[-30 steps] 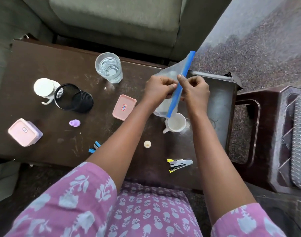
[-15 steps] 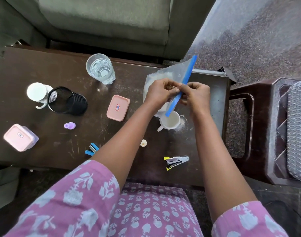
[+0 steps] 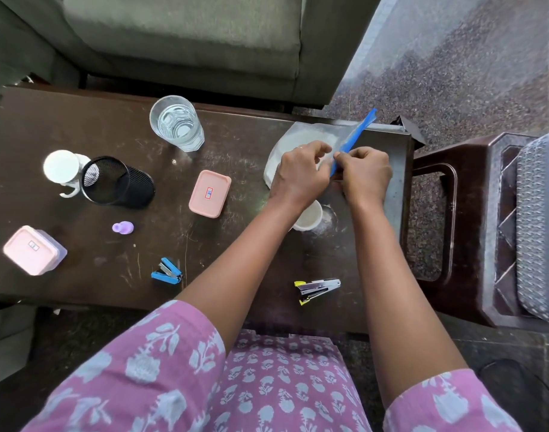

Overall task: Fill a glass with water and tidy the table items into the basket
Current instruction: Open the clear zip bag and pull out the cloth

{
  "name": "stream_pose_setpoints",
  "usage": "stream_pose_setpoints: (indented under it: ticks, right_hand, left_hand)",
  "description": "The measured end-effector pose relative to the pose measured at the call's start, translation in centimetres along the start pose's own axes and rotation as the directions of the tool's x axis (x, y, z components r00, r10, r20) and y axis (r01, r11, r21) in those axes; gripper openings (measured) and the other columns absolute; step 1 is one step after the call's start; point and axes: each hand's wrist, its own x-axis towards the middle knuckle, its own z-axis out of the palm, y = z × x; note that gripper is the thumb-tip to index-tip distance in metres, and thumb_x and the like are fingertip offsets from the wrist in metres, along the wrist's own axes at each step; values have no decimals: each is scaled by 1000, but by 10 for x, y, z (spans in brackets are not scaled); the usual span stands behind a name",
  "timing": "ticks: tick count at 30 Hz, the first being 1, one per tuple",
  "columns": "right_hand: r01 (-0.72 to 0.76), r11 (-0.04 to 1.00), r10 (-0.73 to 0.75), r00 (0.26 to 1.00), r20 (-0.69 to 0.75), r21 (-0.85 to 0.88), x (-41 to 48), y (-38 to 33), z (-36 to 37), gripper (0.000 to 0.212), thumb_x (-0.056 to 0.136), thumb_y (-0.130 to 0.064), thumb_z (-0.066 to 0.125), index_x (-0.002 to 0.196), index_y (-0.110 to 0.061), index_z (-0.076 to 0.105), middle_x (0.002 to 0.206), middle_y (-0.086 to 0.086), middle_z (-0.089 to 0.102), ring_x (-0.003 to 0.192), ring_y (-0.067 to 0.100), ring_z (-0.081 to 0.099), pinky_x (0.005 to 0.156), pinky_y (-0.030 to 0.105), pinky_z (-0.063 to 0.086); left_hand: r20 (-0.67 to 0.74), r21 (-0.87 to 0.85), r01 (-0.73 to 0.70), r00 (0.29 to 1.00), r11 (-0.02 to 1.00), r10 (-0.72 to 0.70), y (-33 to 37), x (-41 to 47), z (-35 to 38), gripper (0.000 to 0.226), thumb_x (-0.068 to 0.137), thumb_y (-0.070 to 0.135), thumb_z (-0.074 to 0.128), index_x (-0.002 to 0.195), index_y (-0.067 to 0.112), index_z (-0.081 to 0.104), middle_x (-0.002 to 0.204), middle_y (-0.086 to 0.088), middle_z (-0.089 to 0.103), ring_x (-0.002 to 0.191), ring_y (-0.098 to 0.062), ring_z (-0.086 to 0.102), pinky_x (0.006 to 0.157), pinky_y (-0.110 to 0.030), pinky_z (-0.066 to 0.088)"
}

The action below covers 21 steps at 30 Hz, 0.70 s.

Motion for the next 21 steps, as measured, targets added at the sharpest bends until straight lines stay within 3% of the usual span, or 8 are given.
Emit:
stream_pose_setpoints:
  ticks: [2, 5, 8, 10, 13, 16, 18, 21]
  right_hand:
    - [-83, 981, 74, 995, 60, 177, 2, 2, -3, 18, 77, -9, 65, 59, -10, 60, 57, 4, 60, 37, 7, 55, 43, 19, 43]
    - [-138, 937, 100, 986, 132, 322, 5, 7, -5, 24, 76, -11, 66, 54, -17, 58, 58, 5, 61, 56, 19, 60, 51, 27, 46]
    - [-105, 920, 50, 987, 154, 377, 5, 7, -6, 22, 79, -10, 57, 60, -18, 63, 60, 0, 56, 58, 14, 52, 49, 23, 43]
    - [2, 980, -30, 990, 138, 200, 3, 6, -7, 24, 77, -13, 49, 70, -23, 69, 68, -5, 62, 66, 13, 53, 62, 28, 45]
    - [177, 968, -148, 975, 165, -179, 0, 11, -10, 33, 84, -14, 42, 98, -24, 70, 103, 6, 68, 96, 22, 58, 87, 32, 45]
    - [227, 870, -180, 973, 145, -437, -4, 14, -11, 32, 88, -26, 43, 101, -15, 70, 110, 20, 58, 106, 37, 53, 89, 37, 43]
    - [208, 803, -221, 974, 45, -559, -9, 16, -11, 38, 90, -34, 46, 100, -5, 69, 110, 21, 53, 106, 39, 50, 90, 39, 41]
    - [227, 687, -373, 926, -67, -690, -19, 16, -6, 23, 90, -18, 54, 91, 0, 67, 111, 17, 51, 105, 37, 48, 87, 42, 39]
  left_hand:
    - [68, 49, -46, 997, 998, 43, -3, -3, 0, 28, 84, 29, 60, 107, 17, 67, 106, -5, 69, 99, -20, 62, 86, -33, 50]
    - [174, 135, -83, 983, 987, 59, -4, -6, -1, 27, 81, 39, 61, 102, 25, 69, 93, -4, 70, 88, -22, 64, 76, -33, 52]
    - [125, 169, -67, 991, 983, 46, 0, -5, -2, 23, 89, 29, 54, 91, 12, 69, 82, -15, 68, 83, -34, 60, 69, -37, 46]
    - [75, 146, -40, 997, 989, 29, 1, -4, -2, 26, 92, 25, 51, 88, 7, 69, 82, -18, 68, 83, -35, 59, 69, -38, 44]
    - [-19, 128, -44, 999, 991, 46, 0, -4, -3, 25, 91, 21, 51, 84, 5, 68, 76, -17, 66, 77, -35, 58, 66, -38, 45]
    - [-191, 140, -53, 978, 989, 79, -2, -5, -2, 22, 83, 15, 54, 68, 3, 63, 62, -12, 52, 64, -32, 51, 59, -37, 41]
    - [-307, 125, -71, 946, 990, 107, -2, -6, -2, 16, 78, 13, 56, 73, 4, 68, 69, -14, 60, 65, -31, 56, 59, -34, 44]
    - [-431, 82, -131, 889, 988, 154, -2, -7, -2, 17, 74, 8, 59, 84, 6, 73, 78, -12, 67, 69, -28, 62, 61, -33, 47]
